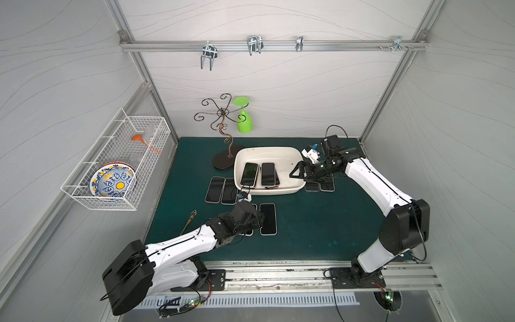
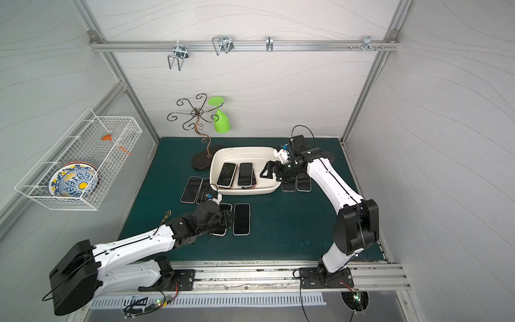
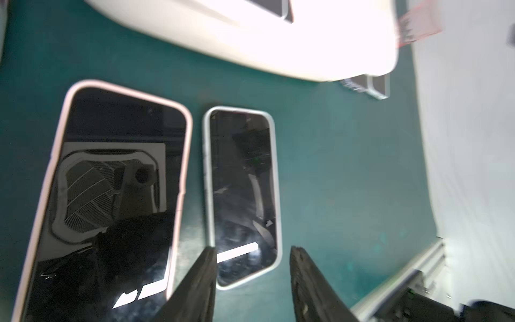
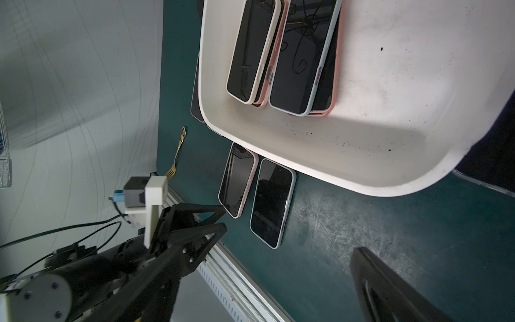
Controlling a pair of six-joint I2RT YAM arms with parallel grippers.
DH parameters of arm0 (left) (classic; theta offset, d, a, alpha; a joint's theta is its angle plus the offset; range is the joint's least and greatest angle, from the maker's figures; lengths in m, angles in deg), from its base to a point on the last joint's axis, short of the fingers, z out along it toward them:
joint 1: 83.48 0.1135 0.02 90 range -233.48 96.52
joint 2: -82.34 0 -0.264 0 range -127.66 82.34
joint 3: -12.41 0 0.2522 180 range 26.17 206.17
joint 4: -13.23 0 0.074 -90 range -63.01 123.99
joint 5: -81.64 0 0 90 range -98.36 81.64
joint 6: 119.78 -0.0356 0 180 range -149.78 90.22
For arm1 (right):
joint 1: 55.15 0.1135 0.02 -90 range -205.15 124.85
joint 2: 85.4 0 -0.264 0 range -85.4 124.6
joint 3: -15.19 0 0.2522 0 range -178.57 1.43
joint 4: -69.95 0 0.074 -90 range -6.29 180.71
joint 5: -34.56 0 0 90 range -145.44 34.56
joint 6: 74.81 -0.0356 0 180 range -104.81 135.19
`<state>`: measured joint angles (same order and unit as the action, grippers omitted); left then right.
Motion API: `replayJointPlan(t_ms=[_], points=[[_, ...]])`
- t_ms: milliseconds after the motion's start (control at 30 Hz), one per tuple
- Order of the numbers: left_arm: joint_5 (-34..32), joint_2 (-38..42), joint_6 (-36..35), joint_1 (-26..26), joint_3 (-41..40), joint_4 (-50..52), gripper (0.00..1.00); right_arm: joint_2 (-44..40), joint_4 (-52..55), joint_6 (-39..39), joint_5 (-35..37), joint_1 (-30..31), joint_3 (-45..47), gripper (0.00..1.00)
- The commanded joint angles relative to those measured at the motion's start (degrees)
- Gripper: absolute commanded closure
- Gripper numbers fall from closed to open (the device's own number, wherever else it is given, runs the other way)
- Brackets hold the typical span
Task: Take the phone out of the storage box
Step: Place the phone at the center of the board, then adjust the phone at the center of the board.
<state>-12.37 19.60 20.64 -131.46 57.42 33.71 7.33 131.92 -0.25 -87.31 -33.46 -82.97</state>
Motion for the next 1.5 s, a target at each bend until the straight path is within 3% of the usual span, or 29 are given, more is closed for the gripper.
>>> replayJointPlan(t_ms=[0, 33, 100, 133, 367, 567, 767, 967, 1467], points=[[-3.69, 3.87, -2.55, 0.30, 5.57, 10.15, 0.56, -0.29, -0.81, -0.16, 0.21, 0.76, -1.73, 0.01], [-5.90, 4.63, -2.85, 0.44, 5.84, 13.45, 0.65, -0.27, -0.96, -0.04, 0.23, 0.90, -1.65, 0.01], [-8.88, 6.05, -2.99, 1.47, 4.86, 18.09, 0.92, 0.12, -0.88, -0.03, 0.24, 1.22, -1.56, 0.01], [-9.64, 6.44, -2.60, 2.54, 4.26, 20.21, 1.00, 0.27, -0.76, 0.14, 0.28, 1.42, -1.56, 0.01], [-10.71, 6.07, -1.02, 8.69, 0.13, 27.35, 1.00, 1.26, -0.53, 0.41, 0.50, 2.04, -2.96, 0.01], [-11.29, 2.22, -1.10, 9.19, -1.55, 25.83, 1.00, 5.03, 0.07, 0.33, 1.74, 4.74, -8.10, 0.01], [-12.02, -3.25, -2.22, 9.37, -2.75, 22.80, 1.00, 15.93, 6.26, 0.64, 13.08, 8.78, -20.76, 0.01], [-7.74, -9.06, -3.43, 9.39, -4.12, 16.03, 1.00, 26.42, 9.06, 0.16, 20.66, 10.95, -30.08, 0.01], [-1.53, -10.29, -4.18, 6.02, -2.65, 8.67, 1.00, 24.19, 3.23, -1.32, 17.76, 9.43, -22.06, 0.01]])
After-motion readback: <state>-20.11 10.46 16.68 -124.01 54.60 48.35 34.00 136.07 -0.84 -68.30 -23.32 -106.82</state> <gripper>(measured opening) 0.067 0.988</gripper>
